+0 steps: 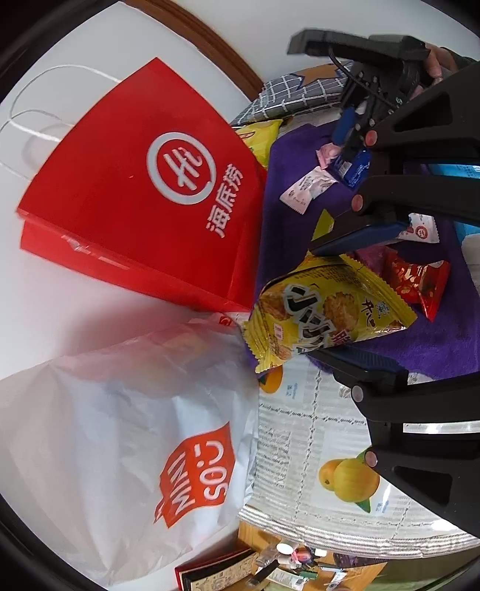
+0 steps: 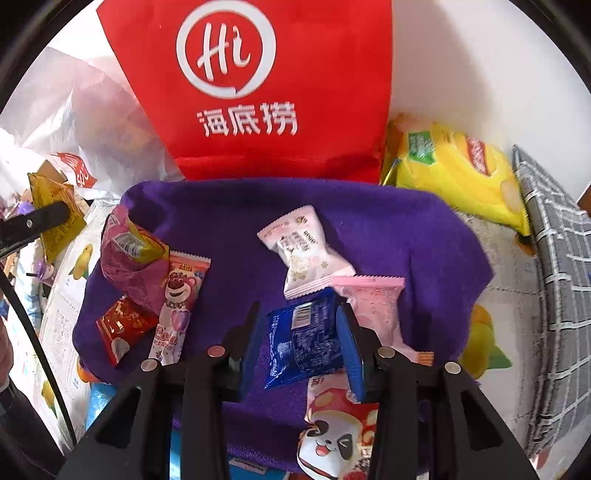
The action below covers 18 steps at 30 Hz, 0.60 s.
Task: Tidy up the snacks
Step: 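Open the left tool releasing the yellow chip bag while the right releases the blue packet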
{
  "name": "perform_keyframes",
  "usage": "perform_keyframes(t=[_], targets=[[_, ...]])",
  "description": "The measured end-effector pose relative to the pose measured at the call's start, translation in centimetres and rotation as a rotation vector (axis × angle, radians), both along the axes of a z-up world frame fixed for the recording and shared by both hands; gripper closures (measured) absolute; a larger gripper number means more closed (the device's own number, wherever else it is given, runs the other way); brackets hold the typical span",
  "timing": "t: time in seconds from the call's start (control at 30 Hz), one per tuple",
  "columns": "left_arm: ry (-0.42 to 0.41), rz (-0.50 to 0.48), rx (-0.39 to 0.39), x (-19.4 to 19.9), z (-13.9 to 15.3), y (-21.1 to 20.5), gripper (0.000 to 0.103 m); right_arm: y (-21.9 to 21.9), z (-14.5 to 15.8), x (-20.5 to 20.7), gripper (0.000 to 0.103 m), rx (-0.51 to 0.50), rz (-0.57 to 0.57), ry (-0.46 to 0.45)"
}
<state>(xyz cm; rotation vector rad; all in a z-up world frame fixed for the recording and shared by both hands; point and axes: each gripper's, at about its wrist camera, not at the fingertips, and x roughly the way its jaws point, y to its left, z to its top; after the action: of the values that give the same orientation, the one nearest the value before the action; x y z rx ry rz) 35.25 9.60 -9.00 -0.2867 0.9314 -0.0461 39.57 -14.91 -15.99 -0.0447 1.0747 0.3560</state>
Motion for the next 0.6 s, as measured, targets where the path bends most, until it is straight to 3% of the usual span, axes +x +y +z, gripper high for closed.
perform_keyframes(t=[0.3,0.6], targets=[[0.082,-0.124,-0.034,0.6,-1.6,-3.1,0.057,-2.6,3.9,-0.9,0.061,0.022,-0.061,-0.099],[0.154,-0.163,-0.016,1.0,-3.0,-4.8,0.057,-3.2,5.4,-1.2,0.060,0.025,-0.079,-0.128]])
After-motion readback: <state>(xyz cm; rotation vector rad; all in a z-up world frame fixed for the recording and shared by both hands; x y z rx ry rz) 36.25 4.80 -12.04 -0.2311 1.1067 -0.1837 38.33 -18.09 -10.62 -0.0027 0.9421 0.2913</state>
